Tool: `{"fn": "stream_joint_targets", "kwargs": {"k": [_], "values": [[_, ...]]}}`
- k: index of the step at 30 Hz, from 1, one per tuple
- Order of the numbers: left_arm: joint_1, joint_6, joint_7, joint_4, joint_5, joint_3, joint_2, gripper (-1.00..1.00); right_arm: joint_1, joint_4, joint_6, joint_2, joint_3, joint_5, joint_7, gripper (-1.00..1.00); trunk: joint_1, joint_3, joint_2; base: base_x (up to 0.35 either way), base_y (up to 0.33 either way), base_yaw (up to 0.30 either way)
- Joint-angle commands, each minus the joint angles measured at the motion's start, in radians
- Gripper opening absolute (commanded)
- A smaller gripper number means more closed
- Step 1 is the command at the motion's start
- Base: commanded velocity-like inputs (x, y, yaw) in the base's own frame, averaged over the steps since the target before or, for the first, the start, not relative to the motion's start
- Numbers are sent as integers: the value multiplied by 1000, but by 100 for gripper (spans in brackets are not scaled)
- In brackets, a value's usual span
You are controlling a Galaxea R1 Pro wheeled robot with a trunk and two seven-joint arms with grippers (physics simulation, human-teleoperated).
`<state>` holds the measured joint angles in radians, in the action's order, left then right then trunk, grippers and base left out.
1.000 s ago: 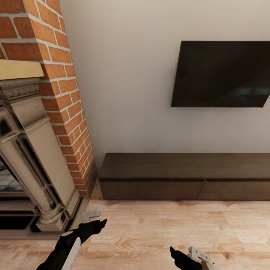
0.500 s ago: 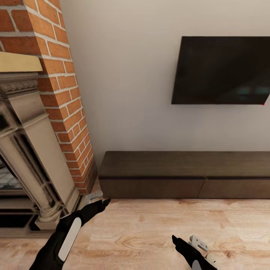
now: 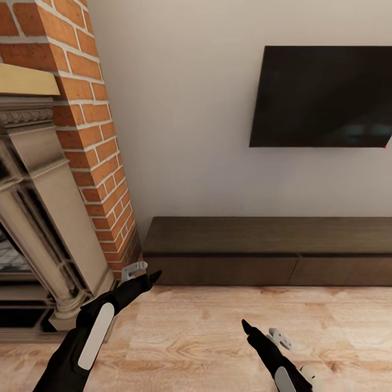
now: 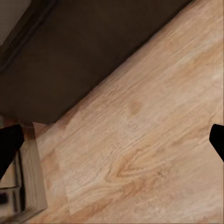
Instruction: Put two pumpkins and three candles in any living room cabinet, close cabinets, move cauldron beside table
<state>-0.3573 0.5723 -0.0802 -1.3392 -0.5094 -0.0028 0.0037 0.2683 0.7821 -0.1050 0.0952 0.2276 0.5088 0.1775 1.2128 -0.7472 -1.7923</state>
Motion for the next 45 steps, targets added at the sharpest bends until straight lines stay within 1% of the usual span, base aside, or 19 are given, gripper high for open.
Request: {"fn": "stream_joint_targets", "kwargs": {"k": [1,3,4,7,8,11,14,15,18,19,20,21,24,26,29,30,36,41,45], "values": [[0,6,1,-5,-2,0,0,100,25,-36,-9,-13,10,66,42,100,4,-4,-8,0,0,0],[0,7,2,-7,1,-1,-1,100,49,-86,-10,-35,12,126,69,100,12,-10,-22,0,0,0],[0,7,3,-9,3,-2,-1,100,69,-142,-10,-61,12,185,98,100,15,-14,-29,0,0,0],[0,7,4,-10,5,-2,-1,100,92,-211,-11,-94,13,259,151,100,27,-23,-50,0,0,0],[0,7,4,-10,4,-3,-1,100,105,-244,-11,-113,14,297,183,100,31,-26,-57,0,0,0],[0,7,5,-10,2,-4,-1,100,119,-282,-12,-138,15,352,220,100,42,-35,-78,0,0,0],[0,8,5,-9,1,-4,-1,100,124,-302,-12,-148,18,385,233,100,54,-45,-99,0,0,0],[0,8,5,-9,2,-4,-1,100,125,-318,-12,-159,20,410,239,100,58,-48,-106,0,0,0],[0,8,5,-9,4,-4,-1,100,126,-340,-13,-197,22,452,266,100,69,-57,-127,0,0,0],[0,8,5,-9,5,-4,-1,100,127,-361,-13,-222,22,480,295,100,73,-61,-134,0,0,0],[0,8,5,-10,5,-4,-1,100,127,-377,-13,-233,23,493,309,100,77,-64,-141,0,0,0],[0,8,5,-10,3,-5,-1,100,127,-411,-13,-251,24,514,333,100,81,-67,-148,0,0,0],[0,8,5,-11,2,-5,-1,100,127,-459,-14,-281,24,536,378,100,92,-76,-169,0,0,0],[0,9,5,-14,3,-6,-1,100,128,-476,-14,-294,24,544,397,100,100,-82,-183,0,0,0],[0,9,5,-19,4,-6,-1,100,138,-476,-21,-303,24,549,409,100,111,-92,-204,0,0,0],[0,9,5,-21,4,-5,-1,100,153,-476,-36,-305,24,550,413,100,115,-95,-211,0,0,0],[0,8,5,-23,3,-5,-2,100,195,-474,-82,-309,28,555,418,100,138,-114,-253,0,0,0],[0,8,5,-22,5,-5,-2,100,209,-470,-88,-301,43,562,419,100,157,-129,-288,0,0,0],[0,8,5,-22,5,-5,-2,100,215,-468,-88,-295,47,621,419,100,173,-142,-316,0,0,0]]}}
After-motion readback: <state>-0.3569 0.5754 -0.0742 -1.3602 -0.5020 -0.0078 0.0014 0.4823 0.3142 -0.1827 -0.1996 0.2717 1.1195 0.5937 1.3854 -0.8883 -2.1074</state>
